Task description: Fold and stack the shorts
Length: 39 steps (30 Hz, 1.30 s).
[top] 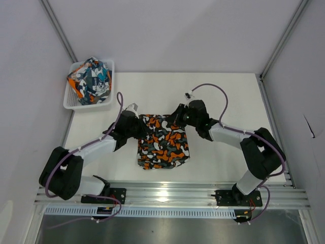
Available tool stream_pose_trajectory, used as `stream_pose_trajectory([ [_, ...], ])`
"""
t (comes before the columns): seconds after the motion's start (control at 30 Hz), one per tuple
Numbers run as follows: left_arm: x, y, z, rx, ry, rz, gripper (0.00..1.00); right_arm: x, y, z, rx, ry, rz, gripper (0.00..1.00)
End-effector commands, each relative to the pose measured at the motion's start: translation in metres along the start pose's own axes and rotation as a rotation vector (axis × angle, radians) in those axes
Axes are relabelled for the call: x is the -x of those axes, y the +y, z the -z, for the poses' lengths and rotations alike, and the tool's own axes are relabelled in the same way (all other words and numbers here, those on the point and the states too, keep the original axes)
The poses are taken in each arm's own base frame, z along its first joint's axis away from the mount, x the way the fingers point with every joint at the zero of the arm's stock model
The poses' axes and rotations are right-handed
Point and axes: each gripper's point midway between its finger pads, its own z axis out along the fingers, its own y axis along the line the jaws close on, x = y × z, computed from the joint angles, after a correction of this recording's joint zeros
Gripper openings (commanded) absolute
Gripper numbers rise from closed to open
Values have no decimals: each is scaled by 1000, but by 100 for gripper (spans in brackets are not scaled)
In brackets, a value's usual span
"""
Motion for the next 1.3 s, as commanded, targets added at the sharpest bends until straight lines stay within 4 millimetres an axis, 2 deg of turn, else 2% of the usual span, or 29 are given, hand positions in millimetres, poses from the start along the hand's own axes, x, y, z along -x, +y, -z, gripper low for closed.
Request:
stream_pose_trajectory([
  [0.0,16,-11,-11,-46,-30,-7,16,5,-24,-12,30,43,-14,3],
  [0.03,11,-4,-18,-27,-13,-2,15,12,-26,-14,70,42,-34,3],
  [0.07,11,-1,-20,-23,-11,3,15,5,-41,-22,60,68,-57,3],
  [0.17,5,11,-31,-7,7,17,13,4,-55,-33,95,93,-120,2],
  [0.2,5,13,-33,-5,8,17,13,-5,-71,-41,79,114,-152,2],
  [0.23,0,20,-35,12,16,20,10,-6,-76,-45,86,113,-166,2],
  [0.3,2,20,-36,5,-5,16,9,-10,-96,-51,30,114,-204,1],
  [0.37,-2,28,-36,35,1,0,9,-14,-114,-51,-51,105,-194,1],
  [0.47,1,36,-39,83,6,-35,9,-13,-115,-42,-88,85,-173,1],
  [0.5,5,34,-40,87,4,-46,9,-22,-120,-37,-108,95,-172,1],
  [0.57,6,35,-45,95,15,-69,7,-22,-116,-26,-122,76,-157,0],
  [0.6,6,34,-46,89,15,-75,5,-41,-120,-18,-146,101,-159,0],
  [0.63,8,32,-47,82,5,-86,5,-48,-119,-13,-156,102,-151,0],
  [0.67,9,26,-49,62,-12,-118,5,-49,-109,-6,-147,87,-132,0],
  [0.7,9,24,-50,59,-14,-135,5,-53,-112,-1,-188,64,-122,0],
  [0.73,4,20,-51,58,-6,-157,5,-84,-112,9,-221,110,-113,0],
  [0.77,5,18,-52,66,-8,-184,5,-90,-99,15,-210,98,-95,0],
  [0.8,4,13,-56,56,-3,-203,5,-99,-99,19,-243,84,-78,0],
  [0.83,1,3,-57,33,3,-225,5,-134,-87,26,-241,137,-52,0],
  [0.87,-2,-1,-57,17,9,-251,4,-143,-74,30,-225,137,-32,0],
  [0.93,-6,-19,-57,-43,23,-283,5,-161,-64,36,-253,134,14,0],
  [0.97,-7,-24,-56,-62,27,-296,5,-179,-46,39,-224,163,46,0],
  [1.03,-6,-41,-50,-116,31,-319,8,-179,-35,48,-235,157,84,5],
  [1.07,-5,-44,-46,-119,34,-320,10,-174,-23,48,-219,150,109,17],
  [1.13,6,-56,-33,-141,5,-321,21,-160,-9,59,-213,132,142,31],
  [1.17,4,-52,-28,-118,20,-314,27,-151,-3,62,-206,115,158,45],
  [1.2,9,-55,-22,-113,9,-311,39,-139,0,66,-218,98,186,50],
  [1.23,16,-56,-16,-98,-11,-307,43,-128,10,72,-196,74,192,55],
  [1.27,23,-60,-2,-86,-20,-304,47,-120,15,75,-181,60,194,59],
])
